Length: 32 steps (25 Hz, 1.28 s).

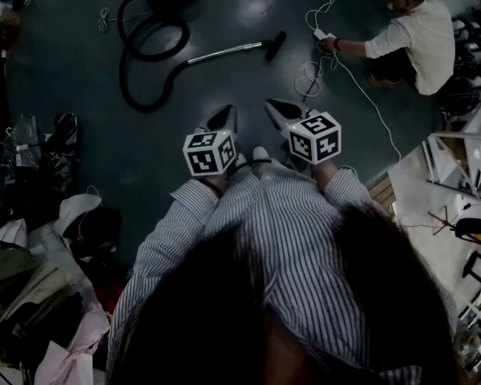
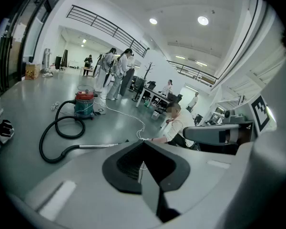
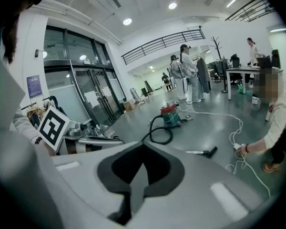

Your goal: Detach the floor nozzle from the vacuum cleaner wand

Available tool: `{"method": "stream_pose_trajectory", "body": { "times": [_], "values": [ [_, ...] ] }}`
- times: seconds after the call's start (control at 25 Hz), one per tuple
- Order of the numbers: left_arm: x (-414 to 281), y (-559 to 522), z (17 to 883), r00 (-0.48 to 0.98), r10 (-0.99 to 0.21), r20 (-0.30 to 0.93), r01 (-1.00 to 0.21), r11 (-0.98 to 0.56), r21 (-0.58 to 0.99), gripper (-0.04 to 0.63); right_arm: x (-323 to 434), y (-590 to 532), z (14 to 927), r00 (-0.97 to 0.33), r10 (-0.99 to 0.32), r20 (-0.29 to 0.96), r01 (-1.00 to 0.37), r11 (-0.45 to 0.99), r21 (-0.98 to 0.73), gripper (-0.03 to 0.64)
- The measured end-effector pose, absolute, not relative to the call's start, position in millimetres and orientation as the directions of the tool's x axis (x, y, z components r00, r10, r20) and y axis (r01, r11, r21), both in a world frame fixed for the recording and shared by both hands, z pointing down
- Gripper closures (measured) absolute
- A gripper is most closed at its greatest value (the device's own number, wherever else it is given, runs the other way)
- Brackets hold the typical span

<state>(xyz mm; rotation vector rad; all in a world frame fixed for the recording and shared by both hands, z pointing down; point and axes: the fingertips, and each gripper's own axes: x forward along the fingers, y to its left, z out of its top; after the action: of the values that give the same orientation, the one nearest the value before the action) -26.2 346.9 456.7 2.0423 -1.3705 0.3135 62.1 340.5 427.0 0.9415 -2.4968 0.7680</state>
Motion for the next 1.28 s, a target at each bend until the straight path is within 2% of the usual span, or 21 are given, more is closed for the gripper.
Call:
{"method": "stream_pose_trajectory", "body": {
  "times": [0.88,1.28],
  "values": [
    [-23.5,344.7,457.8,0.426,-0.737,0.524,-0.89,-0.236,0.391,0.592,67.7,336.7,428.6,-0.707,-0.491,0.509,-0.692,0.628,-0.356,0.615],
    [-16.8,313.9,464.5,0.404,-0.755,0.516,-0.892,-0.201,0.404,0.591,90.5,299.9,432.0,-0.713,-0.511,0.481,-0.697,0.59,-0.407,0.615]
  ]
}}
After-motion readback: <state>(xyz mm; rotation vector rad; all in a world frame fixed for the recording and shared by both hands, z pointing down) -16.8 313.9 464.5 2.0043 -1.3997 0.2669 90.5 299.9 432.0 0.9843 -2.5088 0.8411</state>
